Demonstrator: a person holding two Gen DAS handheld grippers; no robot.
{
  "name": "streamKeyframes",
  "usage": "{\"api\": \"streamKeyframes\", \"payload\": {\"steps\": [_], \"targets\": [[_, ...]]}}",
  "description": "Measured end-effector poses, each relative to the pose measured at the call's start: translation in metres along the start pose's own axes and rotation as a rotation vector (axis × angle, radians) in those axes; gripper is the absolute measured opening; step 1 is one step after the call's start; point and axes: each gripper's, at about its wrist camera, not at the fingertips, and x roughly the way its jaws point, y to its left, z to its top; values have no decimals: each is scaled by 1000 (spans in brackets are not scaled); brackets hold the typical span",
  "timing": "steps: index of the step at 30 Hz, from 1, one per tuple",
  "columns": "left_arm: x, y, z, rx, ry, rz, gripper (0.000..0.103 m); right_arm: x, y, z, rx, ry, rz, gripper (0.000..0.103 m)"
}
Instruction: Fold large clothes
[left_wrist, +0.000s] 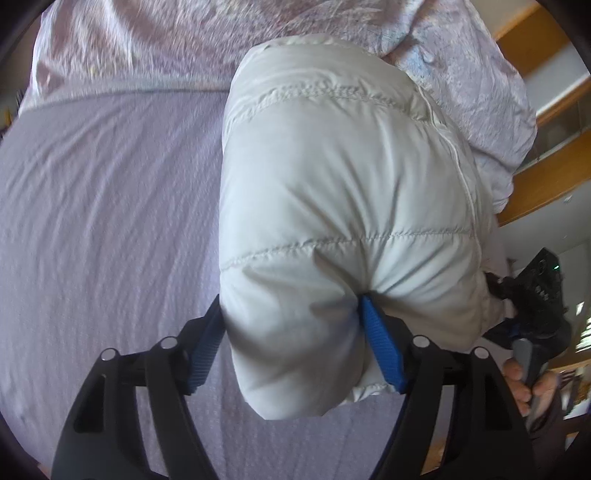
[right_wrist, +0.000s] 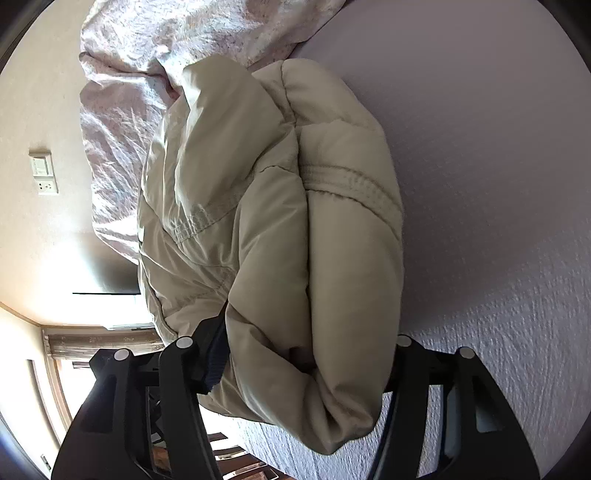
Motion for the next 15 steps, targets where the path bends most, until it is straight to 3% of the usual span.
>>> {"api": "streamKeyframes", "payload": {"steps": [4, 15], "targets": [[-3, -11, 1, 40, -16, 50, 76, -12, -15, -1, 7, -18, -1, 62], [-11, -14, -5, 39, -32, 81, 78, -45, -23, -8, 16, -99, -41, 65]]}}
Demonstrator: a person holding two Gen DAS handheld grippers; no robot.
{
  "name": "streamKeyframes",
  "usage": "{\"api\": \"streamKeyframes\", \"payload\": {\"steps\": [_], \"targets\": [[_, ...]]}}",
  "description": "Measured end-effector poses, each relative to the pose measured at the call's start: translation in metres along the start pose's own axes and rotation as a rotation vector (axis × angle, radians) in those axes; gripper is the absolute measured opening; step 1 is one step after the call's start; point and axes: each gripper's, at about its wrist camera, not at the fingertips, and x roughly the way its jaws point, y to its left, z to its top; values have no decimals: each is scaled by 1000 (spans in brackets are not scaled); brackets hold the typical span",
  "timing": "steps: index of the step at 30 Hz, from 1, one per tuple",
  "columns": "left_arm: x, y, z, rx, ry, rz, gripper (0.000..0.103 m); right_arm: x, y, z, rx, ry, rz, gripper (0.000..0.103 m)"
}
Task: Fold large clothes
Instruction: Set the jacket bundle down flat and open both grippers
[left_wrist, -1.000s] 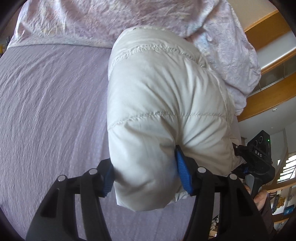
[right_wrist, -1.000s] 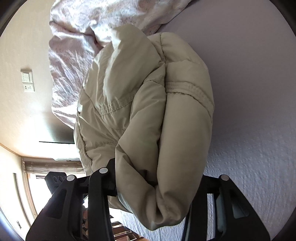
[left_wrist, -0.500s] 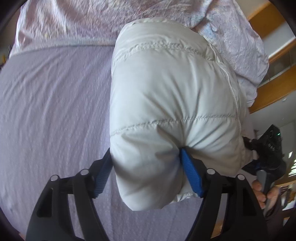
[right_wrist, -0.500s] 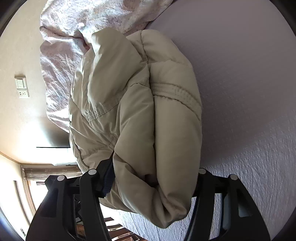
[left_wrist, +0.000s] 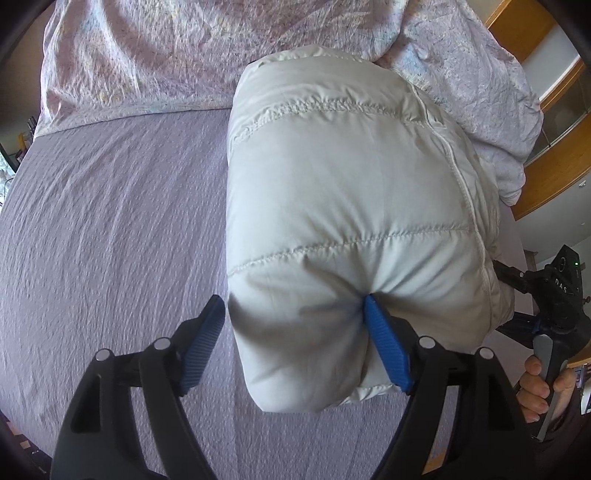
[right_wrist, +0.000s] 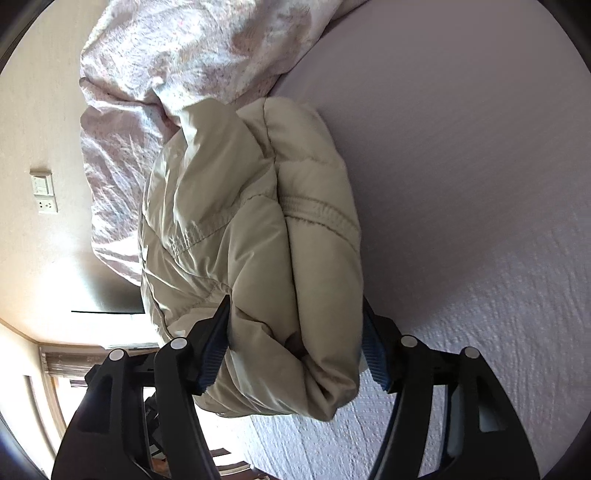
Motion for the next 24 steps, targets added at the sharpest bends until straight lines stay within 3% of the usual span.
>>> {"api": "streamKeyframes", "payload": {"steps": [6, 10, 13, 24], "targets": [[-3, 3, -2, -3, -10, 18, 81, -25, 3, 0, -16, -99, -86, 65], [-6, 4, -3, -1, -15, 30, 81, -40, 22, -4, -101, -185, -154, 65], [-7, 3, -4, 1, -20, 40, 81, -49, 40, -8, -174, -233, -156, 65], [-11, 1, -5, 11, -25, 62, 82, -37, 84, -24, -340, -203, -118, 65]]}}
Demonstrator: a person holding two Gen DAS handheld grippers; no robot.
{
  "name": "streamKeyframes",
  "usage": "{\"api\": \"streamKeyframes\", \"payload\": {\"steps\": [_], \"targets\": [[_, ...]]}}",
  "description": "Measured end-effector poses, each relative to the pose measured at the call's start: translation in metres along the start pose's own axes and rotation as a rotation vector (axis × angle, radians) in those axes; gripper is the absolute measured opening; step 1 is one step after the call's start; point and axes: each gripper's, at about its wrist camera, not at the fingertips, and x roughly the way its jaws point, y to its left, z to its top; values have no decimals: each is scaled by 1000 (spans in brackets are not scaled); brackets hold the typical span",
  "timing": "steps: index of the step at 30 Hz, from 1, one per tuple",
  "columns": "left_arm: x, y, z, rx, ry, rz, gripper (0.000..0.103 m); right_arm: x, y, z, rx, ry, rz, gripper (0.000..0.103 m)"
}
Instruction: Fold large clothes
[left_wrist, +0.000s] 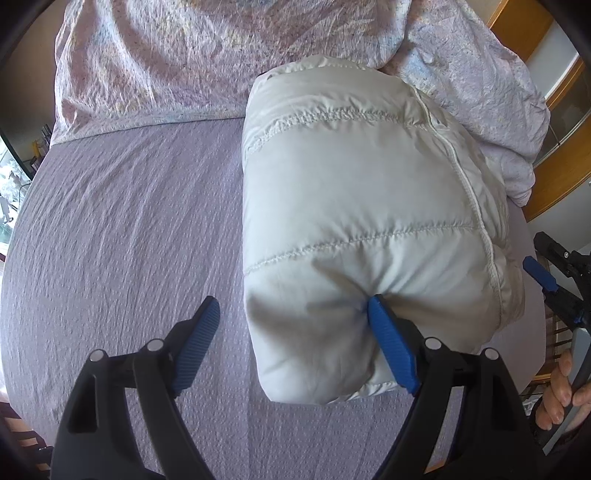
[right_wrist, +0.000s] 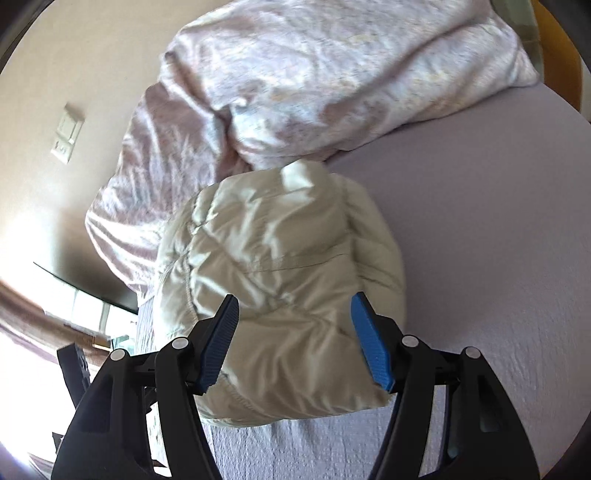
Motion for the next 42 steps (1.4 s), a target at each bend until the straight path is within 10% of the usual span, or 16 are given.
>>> {"api": "streamKeyframes", "payload": {"steps": [18, 32, 42], "targets": [[1, -1, 2, 31, -2, 26, 85, 32, 15, -22, -110, 128, -110, 61], [-21, -8, -16, 90, -29, 71, 93, 4, 51, -47, -325, 78, -323, 101], [-40, -11, -46, 108, -42, 67, 96, -15, 65, -81, -412, 99, -398, 102]]}}
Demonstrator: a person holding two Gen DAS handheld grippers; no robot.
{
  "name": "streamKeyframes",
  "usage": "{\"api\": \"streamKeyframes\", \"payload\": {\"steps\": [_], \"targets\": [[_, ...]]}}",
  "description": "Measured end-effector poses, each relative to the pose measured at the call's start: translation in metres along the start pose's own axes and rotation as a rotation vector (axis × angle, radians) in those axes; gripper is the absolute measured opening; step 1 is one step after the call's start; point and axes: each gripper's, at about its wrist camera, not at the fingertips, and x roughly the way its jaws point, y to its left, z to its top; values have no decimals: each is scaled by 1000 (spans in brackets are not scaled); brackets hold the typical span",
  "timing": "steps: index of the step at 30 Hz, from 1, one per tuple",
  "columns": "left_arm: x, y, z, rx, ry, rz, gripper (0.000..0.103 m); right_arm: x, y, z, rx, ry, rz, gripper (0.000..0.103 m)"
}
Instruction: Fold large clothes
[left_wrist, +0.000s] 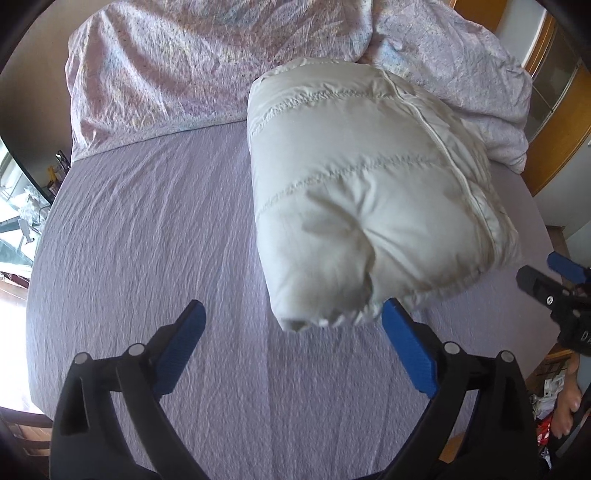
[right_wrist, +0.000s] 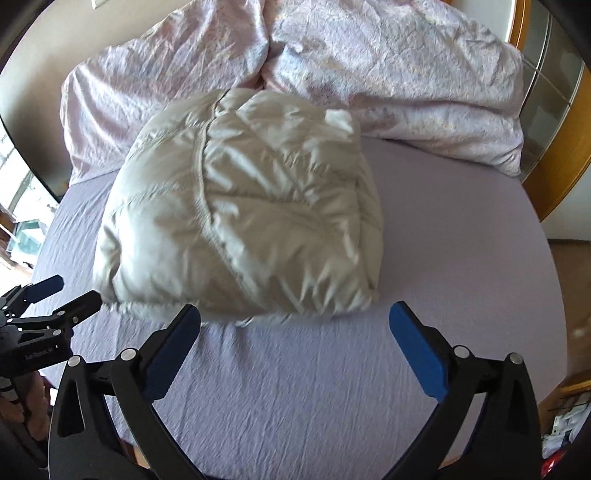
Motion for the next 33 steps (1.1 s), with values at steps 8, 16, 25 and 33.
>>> {"api": "streamKeyframes", "payload": {"steps": [8, 16, 25, 33], "targets": [[-10, -4, -17, 10, -8, -8, 96, -8, 3, -18, -3, 12, -5, 102], [-19, -12, -28, 35, -25, -6, 96, -10, 5, -27, 0, 23, -1, 102], [-30, -18, -36, 22, -45, -25, 96, -13, 0, -38, 38, 25, 7, 102], [-30, -17, -40, -4, -42, -31, 96, -14, -6, -42, 80, 13, 20, 102]]}}
